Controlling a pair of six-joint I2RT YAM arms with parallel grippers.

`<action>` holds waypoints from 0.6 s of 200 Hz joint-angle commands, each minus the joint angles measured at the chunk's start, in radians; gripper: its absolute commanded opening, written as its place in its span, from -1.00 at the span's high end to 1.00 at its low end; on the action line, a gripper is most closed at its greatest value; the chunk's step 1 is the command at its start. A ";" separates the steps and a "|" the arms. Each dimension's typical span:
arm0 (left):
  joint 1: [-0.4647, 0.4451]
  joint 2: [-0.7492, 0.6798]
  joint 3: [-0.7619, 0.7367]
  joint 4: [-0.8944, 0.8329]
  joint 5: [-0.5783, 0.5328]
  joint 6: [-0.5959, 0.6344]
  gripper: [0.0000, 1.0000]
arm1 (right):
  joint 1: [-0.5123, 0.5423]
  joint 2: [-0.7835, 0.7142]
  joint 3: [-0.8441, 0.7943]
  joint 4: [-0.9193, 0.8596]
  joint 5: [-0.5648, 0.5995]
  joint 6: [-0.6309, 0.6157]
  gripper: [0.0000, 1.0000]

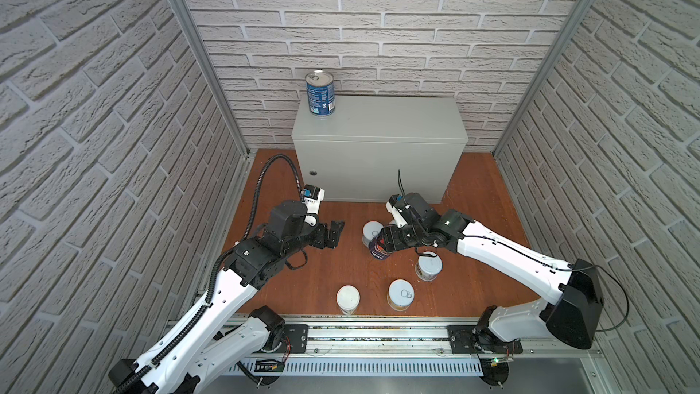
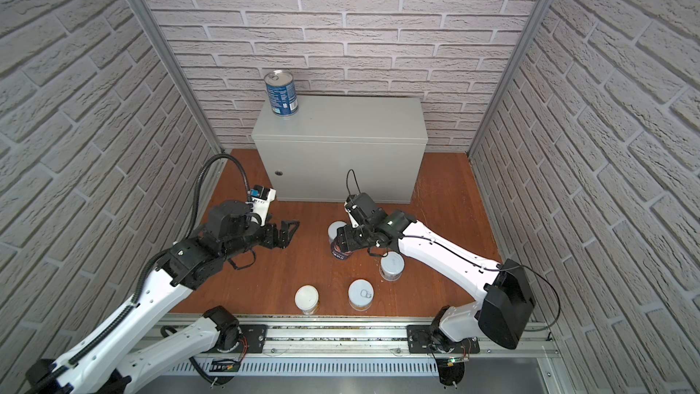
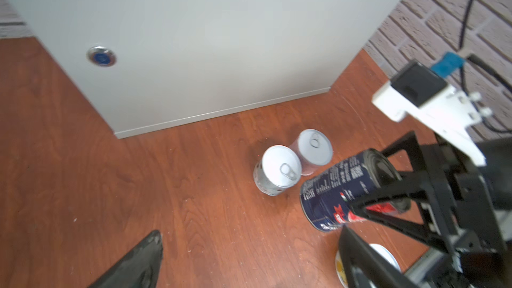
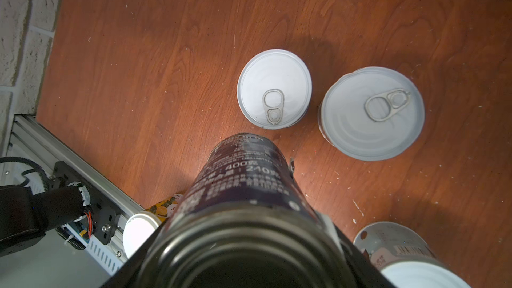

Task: Place and organize the canned foods onto the counter
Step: 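Bring the purple can toward the left gripper while the left gripper reaches to it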

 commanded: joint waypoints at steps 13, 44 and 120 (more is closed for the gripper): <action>-0.100 0.035 0.025 0.088 -0.030 0.068 -0.96 | -0.049 -0.107 -0.007 0.079 -0.058 -0.046 -0.01; -0.206 0.084 0.053 0.100 -0.139 0.087 -0.96 | -0.110 -0.162 -0.046 0.079 -0.117 -0.057 0.00; -0.324 0.144 0.053 0.258 -0.130 0.063 -0.96 | -0.211 -0.185 -0.075 0.120 -0.304 -0.066 0.00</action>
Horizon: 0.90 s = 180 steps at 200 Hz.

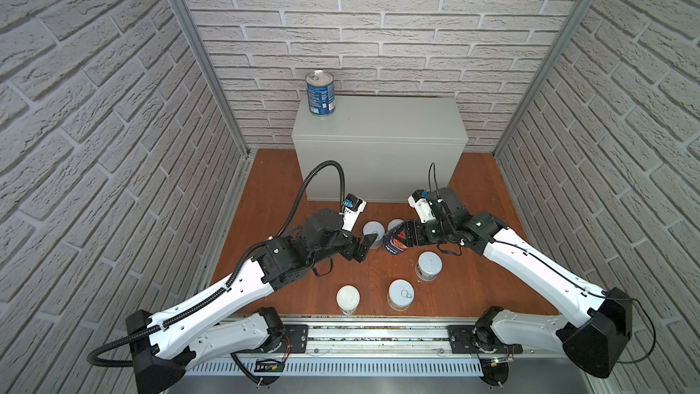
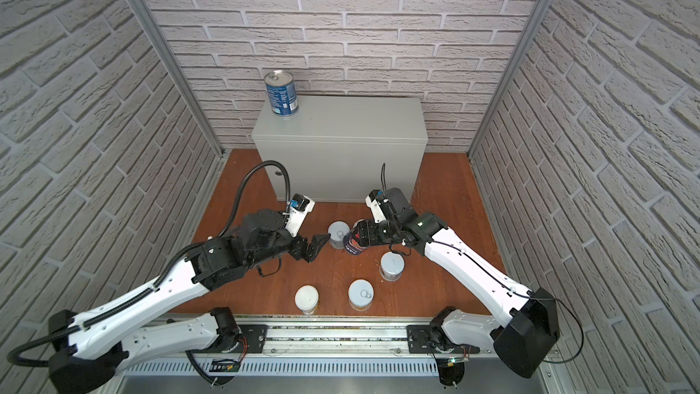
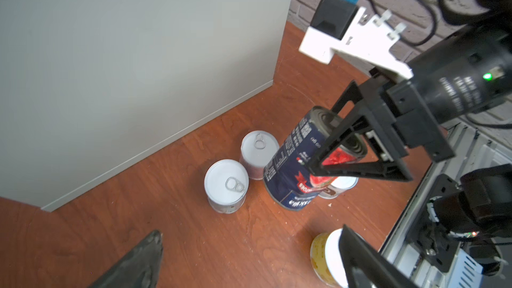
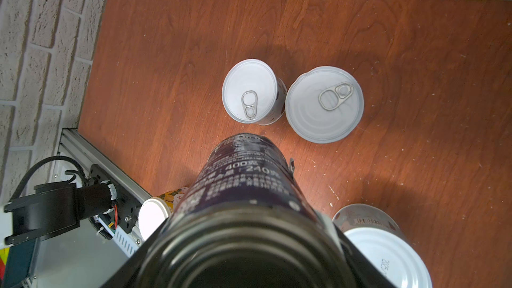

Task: Place and organize the canned foods onto the counter
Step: 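Bring the purple can toward the left gripper while the left gripper reaches to it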

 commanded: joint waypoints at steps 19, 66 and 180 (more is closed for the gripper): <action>-0.012 0.026 0.025 0.128 0.030 0.008 -0.97 | -0.042 -0.039 0.005 0.154 -0.174 -0.009 0.00; -0.012 0.069 0.015 0.168 0.107 0.045 -0.97 | -0.072 -0.035 -0.006 0.196 -0.241 0.011 0.00; -0.026 0.076 -0.054 0.233 0.231 0.081 -0.96 | -0.099 -0.037 0.006 0.202 -0.293 0.037 0.01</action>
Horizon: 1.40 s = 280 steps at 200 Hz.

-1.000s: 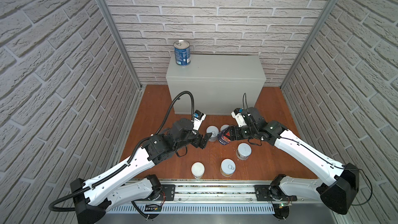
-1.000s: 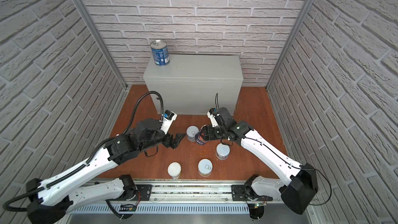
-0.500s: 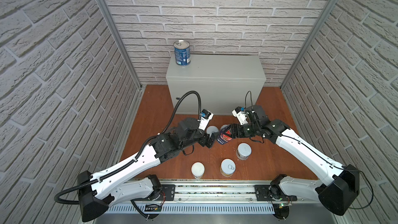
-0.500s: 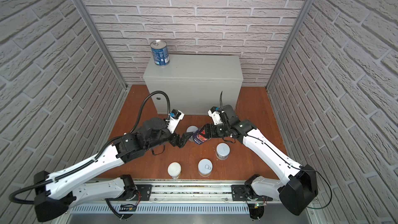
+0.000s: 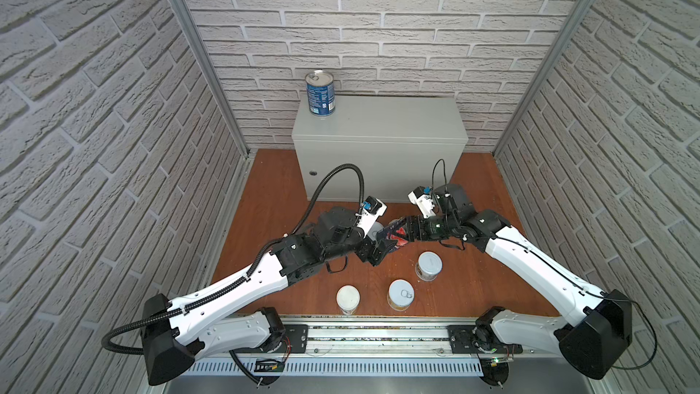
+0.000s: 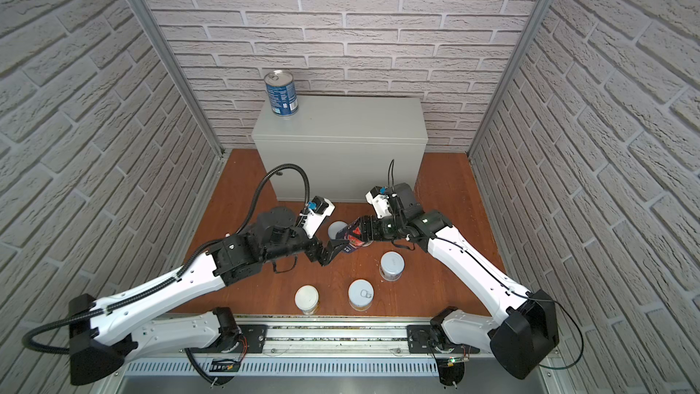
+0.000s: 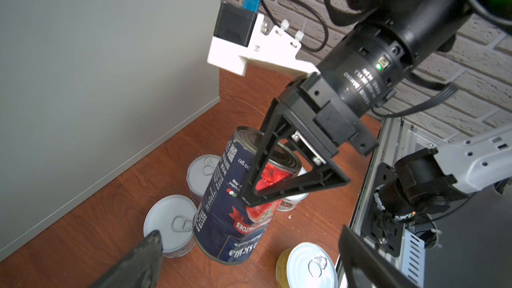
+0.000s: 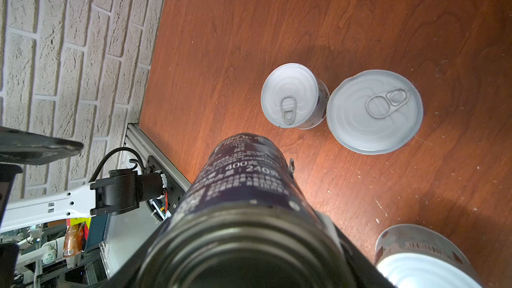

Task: Place and organize the canned foods onto the counter
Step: 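Bring the purple can toward the left gripper while the left gripper reaches to it, then close the left gripper on the purple can beside the right gripper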

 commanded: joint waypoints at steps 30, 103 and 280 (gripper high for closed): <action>-0.006 -0.018 -0.060 0.069 0.025 0.021 -0.97 | -0.012 -0.064 0.032 0.111 -0.078 0.016 0.01; -0.006 0.032 -0.079 0.155 0.049 0.017 -0.97 | -0.014 -0.097 0.004 0.157 -0.183 0.050 0.01; -0.006 0.148 -0.101 0.274 0.109 0.029 -0.96 | -0.015 -0.151 -0.053 0.216 -0.224 0.106 0.01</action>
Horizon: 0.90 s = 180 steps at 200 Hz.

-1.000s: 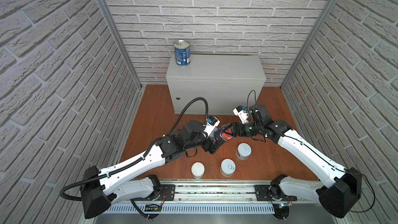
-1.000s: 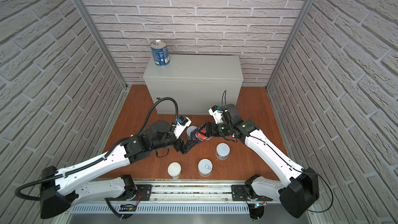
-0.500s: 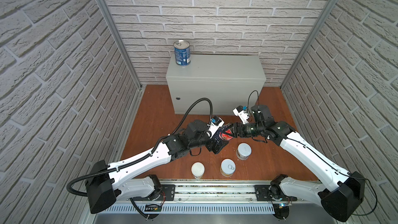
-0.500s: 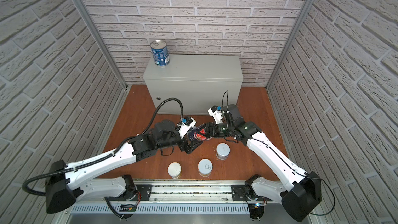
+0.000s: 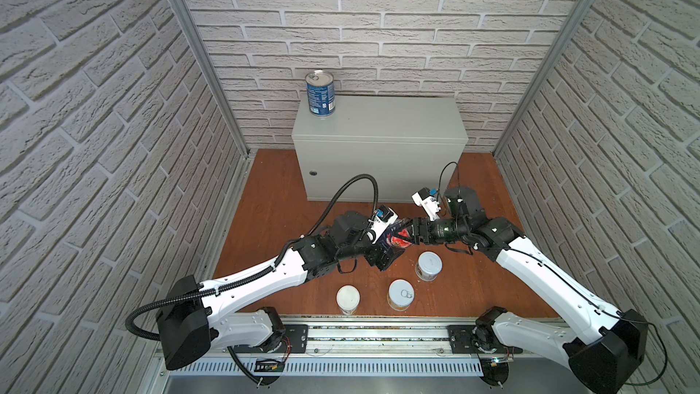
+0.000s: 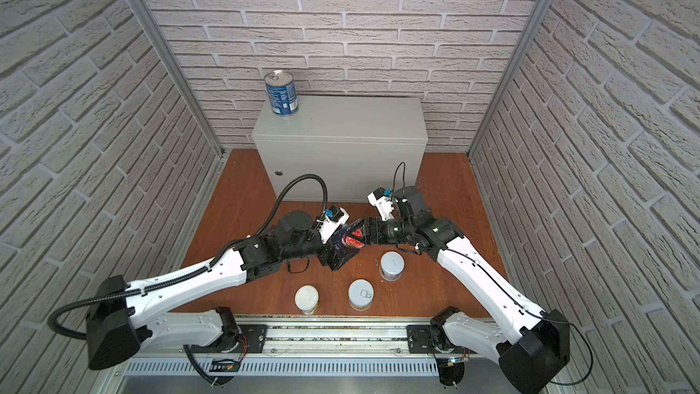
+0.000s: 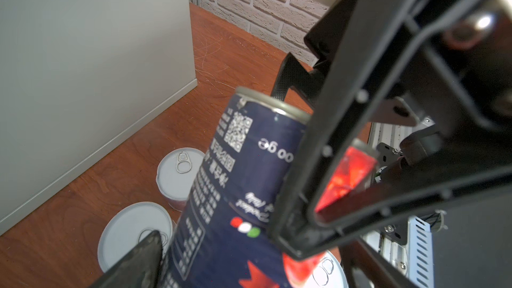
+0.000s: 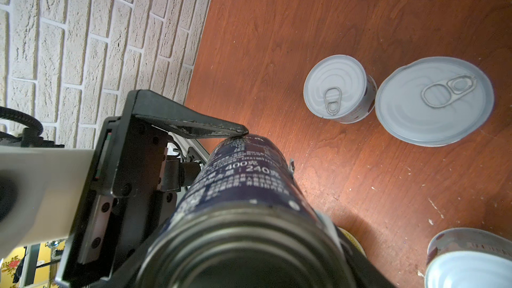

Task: Place and organize the canned foods onto the counter
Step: 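Close the left gripper on the purple can beside the right gripper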

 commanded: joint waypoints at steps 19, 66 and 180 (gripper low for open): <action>-0.005 0.032 -0.010 0.094 0.022 -0.001 -0.97 | -0.004 -0.042 0.001 0.148 -0.072 0.017 0.02; -0.005 0.058 -0.015 0.133 0.052 -0.021 -0.96 | -0.004 -0.038 0.010 0.151 -0.088 0.017 0.02; -0.008 0.066 -0.044 0.151 0.092 0.006 -0.83 | -0.026 0.000 0.060 0.111 -0.128 -0.014 0.02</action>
